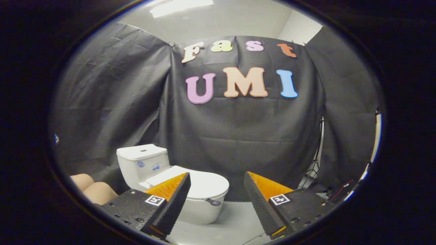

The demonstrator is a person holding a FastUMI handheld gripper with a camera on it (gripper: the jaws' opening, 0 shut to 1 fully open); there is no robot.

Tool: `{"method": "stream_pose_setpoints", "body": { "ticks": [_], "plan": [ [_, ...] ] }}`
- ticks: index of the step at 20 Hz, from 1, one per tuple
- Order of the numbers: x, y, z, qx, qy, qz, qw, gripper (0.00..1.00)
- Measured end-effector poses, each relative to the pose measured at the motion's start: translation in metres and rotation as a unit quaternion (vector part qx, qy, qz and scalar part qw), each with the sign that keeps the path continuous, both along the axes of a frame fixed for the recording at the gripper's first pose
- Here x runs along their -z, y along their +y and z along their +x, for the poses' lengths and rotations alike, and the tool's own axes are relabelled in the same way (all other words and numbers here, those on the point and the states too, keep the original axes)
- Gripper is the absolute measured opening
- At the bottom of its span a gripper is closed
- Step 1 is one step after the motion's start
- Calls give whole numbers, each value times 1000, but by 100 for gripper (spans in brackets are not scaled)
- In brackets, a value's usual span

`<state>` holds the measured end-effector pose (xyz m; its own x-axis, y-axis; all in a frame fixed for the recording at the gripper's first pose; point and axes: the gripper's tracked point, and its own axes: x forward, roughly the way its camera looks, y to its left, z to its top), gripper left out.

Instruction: Open the toilet lid.

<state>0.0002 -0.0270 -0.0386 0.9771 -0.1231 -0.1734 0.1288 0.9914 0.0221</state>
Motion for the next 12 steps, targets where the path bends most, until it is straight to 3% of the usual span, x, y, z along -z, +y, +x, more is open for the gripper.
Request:
{"method": "stream_pose_setpoints", "body": {
  "ticks": [6, 12],
  "plan": [
    [17, -4, 10, 12, 29, 67, 997, 97],
    [28, 0, 49, -14, 70, 114, 991, 97]
  ]
}}
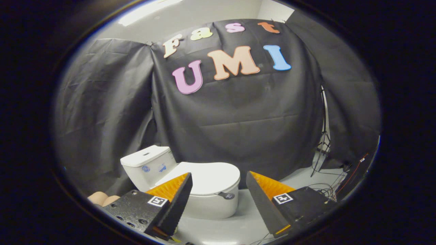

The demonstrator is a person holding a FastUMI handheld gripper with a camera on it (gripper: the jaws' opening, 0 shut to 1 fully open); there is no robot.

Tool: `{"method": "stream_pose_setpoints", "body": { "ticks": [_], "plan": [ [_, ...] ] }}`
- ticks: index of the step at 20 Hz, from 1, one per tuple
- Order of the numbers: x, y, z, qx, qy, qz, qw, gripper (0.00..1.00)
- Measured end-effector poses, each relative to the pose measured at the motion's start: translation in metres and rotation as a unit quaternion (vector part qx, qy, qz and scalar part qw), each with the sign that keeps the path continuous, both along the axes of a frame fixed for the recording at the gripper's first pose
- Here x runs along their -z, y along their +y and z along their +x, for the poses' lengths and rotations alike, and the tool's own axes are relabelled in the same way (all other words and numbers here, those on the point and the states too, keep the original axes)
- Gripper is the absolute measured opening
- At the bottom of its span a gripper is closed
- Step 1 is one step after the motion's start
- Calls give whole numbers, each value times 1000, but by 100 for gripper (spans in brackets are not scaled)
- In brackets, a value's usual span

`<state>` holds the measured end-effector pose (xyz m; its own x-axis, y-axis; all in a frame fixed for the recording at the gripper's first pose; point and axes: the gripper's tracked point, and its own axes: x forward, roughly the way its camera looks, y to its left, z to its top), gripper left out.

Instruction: Open the toilet lid.

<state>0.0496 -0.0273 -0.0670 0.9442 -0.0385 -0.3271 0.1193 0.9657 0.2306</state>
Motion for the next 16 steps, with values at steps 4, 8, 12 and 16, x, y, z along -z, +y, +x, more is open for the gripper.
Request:
{"method": "stream_pose_setpoints", "body": {
  "ticks": [4, 8, 12, 16],
  "plan": [
    [22, -8, 39, 4, 46, 75, 996, 97],
    [46, -18, 79, 6, 63, 162, 985, 97],
    [75, -36, 113, 13, 87, 201, 976, 97],
    [120, -34, 139, 7, 133, 259, 957, 93]
  ]
}}
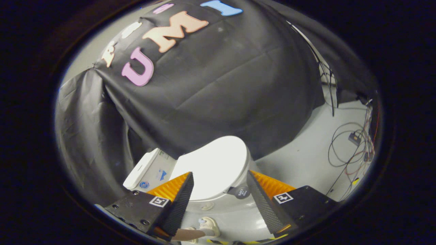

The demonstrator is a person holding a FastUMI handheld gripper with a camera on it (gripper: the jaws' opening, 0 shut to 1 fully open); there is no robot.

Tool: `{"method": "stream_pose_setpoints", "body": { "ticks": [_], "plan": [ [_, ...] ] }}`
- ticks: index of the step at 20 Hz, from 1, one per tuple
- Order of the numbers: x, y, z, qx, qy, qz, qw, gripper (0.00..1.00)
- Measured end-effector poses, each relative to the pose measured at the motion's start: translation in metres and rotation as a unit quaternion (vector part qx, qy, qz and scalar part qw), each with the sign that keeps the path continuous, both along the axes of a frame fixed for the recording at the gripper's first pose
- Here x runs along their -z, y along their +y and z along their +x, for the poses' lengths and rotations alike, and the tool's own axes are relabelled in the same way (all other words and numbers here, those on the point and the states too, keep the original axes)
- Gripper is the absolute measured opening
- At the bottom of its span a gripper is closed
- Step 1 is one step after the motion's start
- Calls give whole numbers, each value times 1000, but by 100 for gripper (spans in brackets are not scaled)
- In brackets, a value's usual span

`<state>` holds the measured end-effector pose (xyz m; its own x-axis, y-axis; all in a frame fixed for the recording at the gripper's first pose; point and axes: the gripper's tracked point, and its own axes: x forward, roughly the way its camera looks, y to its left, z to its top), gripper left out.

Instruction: Open the toilet lid.

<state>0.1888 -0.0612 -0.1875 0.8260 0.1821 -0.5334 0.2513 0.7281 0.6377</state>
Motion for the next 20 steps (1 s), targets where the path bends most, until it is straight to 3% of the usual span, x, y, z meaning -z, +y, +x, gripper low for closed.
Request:
{"method": "stream_pose_setpoints", "body": {
  "ticks": [4, 9, 12, 17, 20],
  "plan": [
    [55, 14, 17, -3, 48, 79, 996, 87],
    [102, 15, 21, 6, 89, 120, 989, 80],
    [118, 14, 28, 20, 102, 161, 982, 64],
    [125, 23, 42, 32, 96, 224, 969, 25],
    [120, 23, 45, 40, 90, 293, 951, 18]
  ]
}}
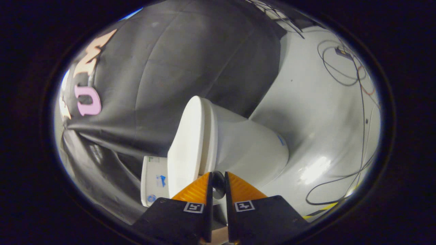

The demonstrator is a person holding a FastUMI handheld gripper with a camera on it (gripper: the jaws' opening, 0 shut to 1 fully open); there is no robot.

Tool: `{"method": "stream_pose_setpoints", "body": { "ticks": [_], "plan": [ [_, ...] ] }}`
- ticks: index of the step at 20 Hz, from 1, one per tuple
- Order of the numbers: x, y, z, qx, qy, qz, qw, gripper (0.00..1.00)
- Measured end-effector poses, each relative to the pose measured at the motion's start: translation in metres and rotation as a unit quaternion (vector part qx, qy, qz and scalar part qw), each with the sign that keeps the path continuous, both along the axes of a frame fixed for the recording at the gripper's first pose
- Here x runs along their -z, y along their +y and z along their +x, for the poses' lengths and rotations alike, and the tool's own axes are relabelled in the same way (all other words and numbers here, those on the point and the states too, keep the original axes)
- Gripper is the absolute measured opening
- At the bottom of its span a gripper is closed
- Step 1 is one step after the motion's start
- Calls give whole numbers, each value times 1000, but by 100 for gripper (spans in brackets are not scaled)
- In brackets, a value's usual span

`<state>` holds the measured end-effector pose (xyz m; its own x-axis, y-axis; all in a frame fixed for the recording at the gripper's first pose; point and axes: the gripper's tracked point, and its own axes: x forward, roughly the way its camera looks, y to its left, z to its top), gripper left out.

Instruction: Open the toilet lid.

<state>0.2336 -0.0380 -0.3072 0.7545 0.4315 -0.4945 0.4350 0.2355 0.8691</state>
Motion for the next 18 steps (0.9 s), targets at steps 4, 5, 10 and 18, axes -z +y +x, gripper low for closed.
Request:
{"method": "stream_pose_setpoints", "body": {
  "ticks": [4, 5, 10, 18],
  "plan": [
    [-4, 2, -1, 6, -9, 35, 999, 0],
    [-3, 1, 0, 4, -9, 24, 1000, 0],
    [-15, 1, -4, 7, 67, -40, 997, 0],
    [-91, 15, 3, -18, 70, -176, 982, 0]
  ]
}}
